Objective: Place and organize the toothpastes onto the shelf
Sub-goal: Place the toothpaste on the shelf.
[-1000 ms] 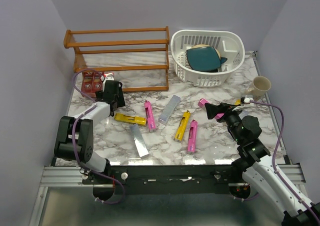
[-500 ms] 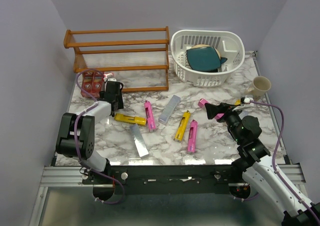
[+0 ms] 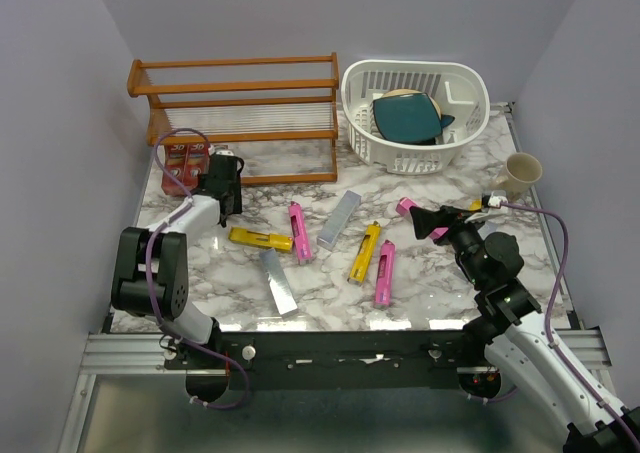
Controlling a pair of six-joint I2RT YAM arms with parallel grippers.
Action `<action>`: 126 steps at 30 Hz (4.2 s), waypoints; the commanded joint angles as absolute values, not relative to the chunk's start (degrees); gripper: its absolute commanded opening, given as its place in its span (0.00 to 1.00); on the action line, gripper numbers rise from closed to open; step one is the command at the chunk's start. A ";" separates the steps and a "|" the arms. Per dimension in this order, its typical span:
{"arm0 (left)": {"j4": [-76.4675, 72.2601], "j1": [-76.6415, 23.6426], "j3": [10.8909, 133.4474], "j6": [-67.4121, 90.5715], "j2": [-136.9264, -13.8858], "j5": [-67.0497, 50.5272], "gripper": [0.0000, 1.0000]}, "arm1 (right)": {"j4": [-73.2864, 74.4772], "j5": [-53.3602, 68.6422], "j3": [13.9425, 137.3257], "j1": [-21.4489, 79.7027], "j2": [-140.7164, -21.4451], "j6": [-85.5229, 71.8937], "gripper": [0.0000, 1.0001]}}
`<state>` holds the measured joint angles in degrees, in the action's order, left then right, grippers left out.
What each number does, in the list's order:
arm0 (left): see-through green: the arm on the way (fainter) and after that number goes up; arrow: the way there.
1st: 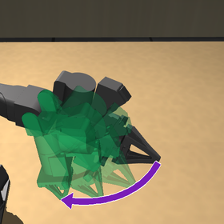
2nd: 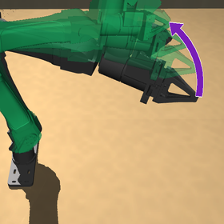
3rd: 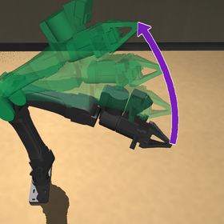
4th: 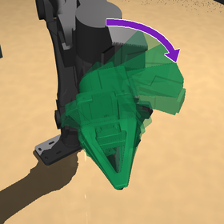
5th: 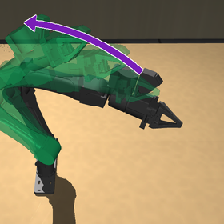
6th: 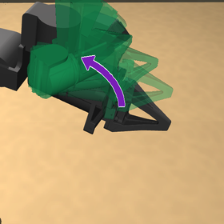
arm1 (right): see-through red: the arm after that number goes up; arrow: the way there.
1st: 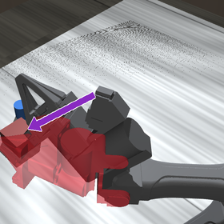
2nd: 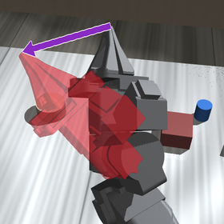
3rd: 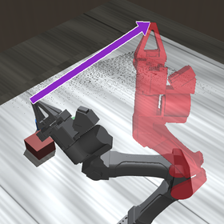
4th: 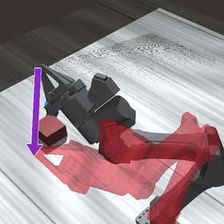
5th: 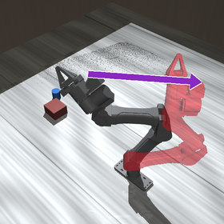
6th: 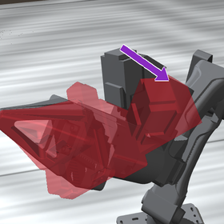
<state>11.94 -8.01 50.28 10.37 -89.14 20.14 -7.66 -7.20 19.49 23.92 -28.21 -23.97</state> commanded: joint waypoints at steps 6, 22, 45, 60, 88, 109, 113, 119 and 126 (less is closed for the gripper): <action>12.39 -4.13 56.25 6.77 -89.12 19.69 0.59 | -9.05 -5.98 18.81 23.82 -29.00 -23.73 0.99; 12.48 -3.78 58.36 7.82 -91.49 19.16 0.71 | -9.32 -5.36 19.07 23.82 -30.41 -23.82 0.99; 16.96 -3.78 48.19 37.94 -73.85 20.83 0.96 | -9.49 -4.83 19.16 23.82 -31.11 -23.91 0.99; -3.91 -0.53 25.07 66.09 -63.55 18.38 0.81 | -9.40 -4.83 19.07 23.82 -30.76 -23.99 0.99; -24.08 3.25 28.12 66.44 -77.96 10.37 0.64 | -10.37 -4.40 18.72 23.82 -31.82 -24.08 0.99; -25.49 3.16 35.50 64.60 -83.85 8.35 0.65 | -10.81 -4.39 18.81 23.82 -32.61 -24.00 0.99; -24.26 3.16 36.65 62.50 -83.85 7.74 0.68 | -10.90 -4.31 18.72 23.82 -32.52 -23.99 0.99; -17.77 3.16 36.12 56.97 -78.23 8.61 0.74 | -10.99 -4.22 18.63 23.82 -32.52 -23.91 0.99; -3.02 -3.93 38.40 35.45 -69.79 15.97 0.82 | -10.99 -4.13 18.63 23.82 -32.34 -23.91 0.99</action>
